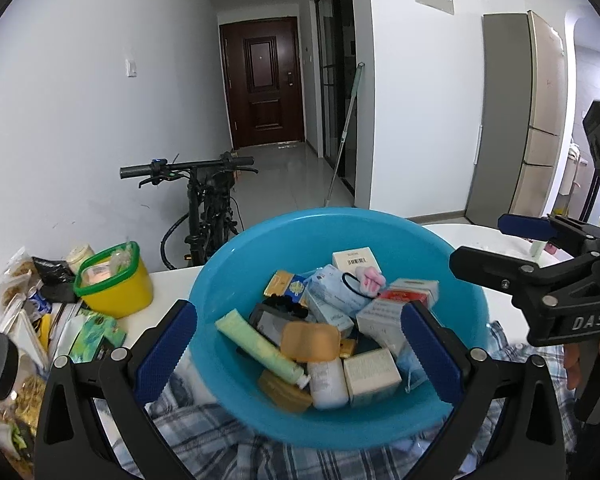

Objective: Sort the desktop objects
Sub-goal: 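Move the right tool back to the shirt and grasp the blue bottle, then grasp the teal tube with the left tool while the right tool holds the blue bottle, then carry the teal tube and blue bottle over the blue basin with both tools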

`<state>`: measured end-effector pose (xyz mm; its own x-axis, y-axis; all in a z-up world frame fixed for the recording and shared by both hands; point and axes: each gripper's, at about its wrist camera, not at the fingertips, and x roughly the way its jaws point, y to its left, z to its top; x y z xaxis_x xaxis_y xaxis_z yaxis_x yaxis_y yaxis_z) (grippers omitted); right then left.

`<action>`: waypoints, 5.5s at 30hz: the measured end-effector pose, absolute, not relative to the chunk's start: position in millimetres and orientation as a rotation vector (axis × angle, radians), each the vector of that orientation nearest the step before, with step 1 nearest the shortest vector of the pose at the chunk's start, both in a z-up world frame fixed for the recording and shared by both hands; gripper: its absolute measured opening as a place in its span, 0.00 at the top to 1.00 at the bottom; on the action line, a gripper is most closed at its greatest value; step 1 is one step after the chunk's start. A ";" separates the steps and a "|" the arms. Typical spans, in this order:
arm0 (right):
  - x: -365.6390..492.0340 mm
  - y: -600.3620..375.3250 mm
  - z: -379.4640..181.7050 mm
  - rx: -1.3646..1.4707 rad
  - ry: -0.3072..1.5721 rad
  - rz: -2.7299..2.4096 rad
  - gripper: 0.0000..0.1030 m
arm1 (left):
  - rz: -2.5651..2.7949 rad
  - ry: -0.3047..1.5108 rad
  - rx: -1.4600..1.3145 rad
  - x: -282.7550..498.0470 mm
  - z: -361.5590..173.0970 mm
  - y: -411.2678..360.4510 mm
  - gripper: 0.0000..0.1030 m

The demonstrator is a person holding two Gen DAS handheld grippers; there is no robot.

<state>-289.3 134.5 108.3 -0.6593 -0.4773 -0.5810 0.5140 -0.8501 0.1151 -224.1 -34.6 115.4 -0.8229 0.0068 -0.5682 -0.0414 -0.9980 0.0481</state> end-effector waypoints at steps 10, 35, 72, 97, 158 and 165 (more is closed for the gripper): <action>-228.0 159.8 98.6 0.838 0.069 -2.435 0.00 | 2.933 0.063 -0.890 -155.6 110.5 -24.5 0.00; -195.9 128.4 -47.5 1.099 0.257 -2.145 0.30 | 2.831 -0.113 -1.040 -86.0 1.7 -51.3 0.00; -222.0 99.5 -53.8 1.211 0.347 -1.969 0.75 | 2.707 -0.018 -1.090 -89.9 -12.1 -42.9 0.00; -170.6 209.2 -10.0 1.027 0.097 -2.082 0.79 | 2.444 0.213 -1.169 -77.6 -38.6 7.4 0.50; -236.9 147.5 124.5 0.761 0.021 -2.135 0.79 | 2.698 -0.021 -0.796 -157.8 137.0 -30.2 0.78; -274.4 135.1 132.0 0.747 0.004 -2.156 0.79 | 2.745 -0.028 -0.783 -201.6 144.2 -41.6 0.78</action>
<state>-274.4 135.1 132.0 -0.4751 -0.7151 -0.5127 0.7170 -0.6524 0.2456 -201.6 -41.6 144.2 -0.8119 0.2771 -0.5138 -0.2667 -0.9590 -0.0957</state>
